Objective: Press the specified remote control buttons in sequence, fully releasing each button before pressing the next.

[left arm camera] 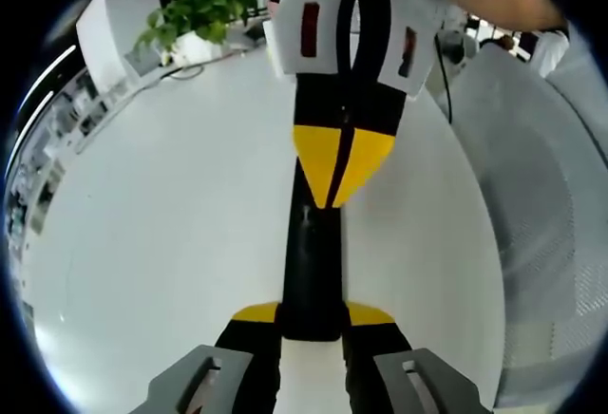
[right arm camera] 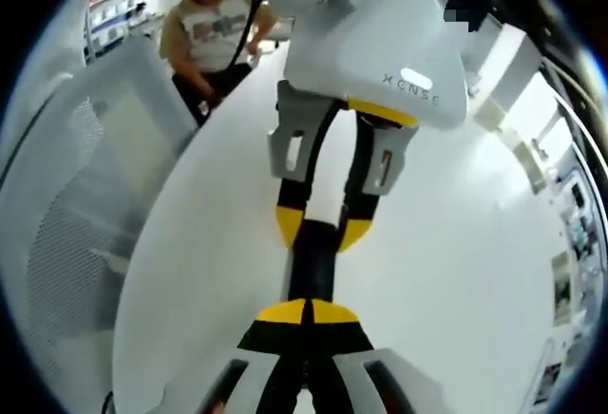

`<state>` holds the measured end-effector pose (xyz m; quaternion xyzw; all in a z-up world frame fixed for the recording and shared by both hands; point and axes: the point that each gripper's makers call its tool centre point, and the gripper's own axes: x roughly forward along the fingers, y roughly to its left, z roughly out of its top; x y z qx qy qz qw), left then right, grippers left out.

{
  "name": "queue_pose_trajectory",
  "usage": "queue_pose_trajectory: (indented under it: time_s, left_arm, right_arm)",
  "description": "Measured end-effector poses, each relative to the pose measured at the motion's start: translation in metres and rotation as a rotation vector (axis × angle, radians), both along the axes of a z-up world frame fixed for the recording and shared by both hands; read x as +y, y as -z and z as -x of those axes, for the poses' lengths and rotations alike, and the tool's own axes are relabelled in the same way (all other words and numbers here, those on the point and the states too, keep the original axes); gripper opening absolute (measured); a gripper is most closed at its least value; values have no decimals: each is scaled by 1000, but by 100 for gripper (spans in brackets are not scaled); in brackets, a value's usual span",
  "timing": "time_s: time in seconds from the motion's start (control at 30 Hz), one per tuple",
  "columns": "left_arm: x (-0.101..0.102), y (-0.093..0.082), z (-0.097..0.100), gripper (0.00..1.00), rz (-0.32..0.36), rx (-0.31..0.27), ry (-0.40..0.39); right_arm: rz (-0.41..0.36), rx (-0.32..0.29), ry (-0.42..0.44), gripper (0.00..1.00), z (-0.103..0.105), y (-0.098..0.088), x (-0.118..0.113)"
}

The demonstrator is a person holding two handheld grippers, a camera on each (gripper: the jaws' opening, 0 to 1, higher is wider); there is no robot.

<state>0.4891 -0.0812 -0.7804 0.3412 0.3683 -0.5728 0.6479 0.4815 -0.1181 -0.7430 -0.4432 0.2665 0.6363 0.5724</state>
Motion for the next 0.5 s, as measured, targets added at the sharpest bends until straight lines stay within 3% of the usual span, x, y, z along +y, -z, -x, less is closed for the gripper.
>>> queue_pose_trajectory:
  time_s: [0.5]
  left_arm:
    - [0,0,1,23,-4,1,2]
  right_arm:
    - [-7,-23,-7,0,-6,-8,2]
